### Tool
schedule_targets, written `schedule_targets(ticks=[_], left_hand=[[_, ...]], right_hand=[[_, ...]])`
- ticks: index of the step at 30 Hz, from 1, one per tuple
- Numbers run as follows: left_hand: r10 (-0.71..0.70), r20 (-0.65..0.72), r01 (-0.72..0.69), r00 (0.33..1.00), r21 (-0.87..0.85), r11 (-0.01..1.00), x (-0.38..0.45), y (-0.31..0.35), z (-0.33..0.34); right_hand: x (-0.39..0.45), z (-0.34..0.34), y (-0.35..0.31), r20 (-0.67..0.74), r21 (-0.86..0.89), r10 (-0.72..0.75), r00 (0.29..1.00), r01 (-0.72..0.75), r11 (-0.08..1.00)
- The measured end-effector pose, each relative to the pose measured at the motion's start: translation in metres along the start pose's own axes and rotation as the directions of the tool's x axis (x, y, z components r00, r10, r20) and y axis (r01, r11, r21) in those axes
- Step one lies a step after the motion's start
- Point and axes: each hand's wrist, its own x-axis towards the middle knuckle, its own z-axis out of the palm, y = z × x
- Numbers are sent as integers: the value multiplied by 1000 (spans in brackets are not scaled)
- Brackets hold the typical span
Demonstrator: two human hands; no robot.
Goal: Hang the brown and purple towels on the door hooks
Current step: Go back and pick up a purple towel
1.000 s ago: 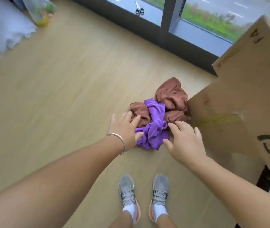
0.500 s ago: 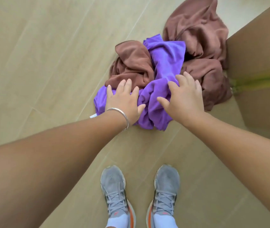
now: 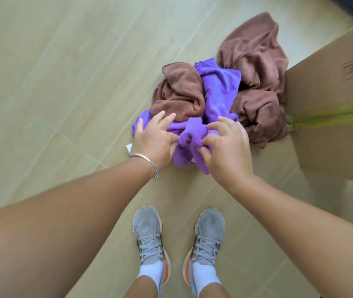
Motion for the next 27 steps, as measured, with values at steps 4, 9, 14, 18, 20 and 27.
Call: schedule_targets(ticks=[4, 9, 14, 18, 20, 27], left_hand=[[-66, -65, 65, 996, -10, 998, -42, -23, -64], [-214, -132, 213, 968, -24, 977, -107, -67, -127], [-405, -222, 405, 887, -45, 913, -187, -129, -167], [-527, -243, 530, 814, -57, 846, -235, -179, -171], [-548, -241, 546, 801, -84, 834, -253, -194, -162], [-590, -181, 570, 787, -155, 807, -277, -205, -113]], right_hand=[[3, -47, -59, -19, 23, -85, 996, 85, 996], [17, -84, -145, 39, 23, -211, 977, 210, 977], [27, -89, -242, 102, 38, -335, 937, 333, 942], [32, -75, -284, 137, -35, -363, 922, 371, 928], [32, -65, -292, 160, -95, -349, 923, 367, 925], [13, -28, -278, 274, -249, -336, 901, 404, 880]])
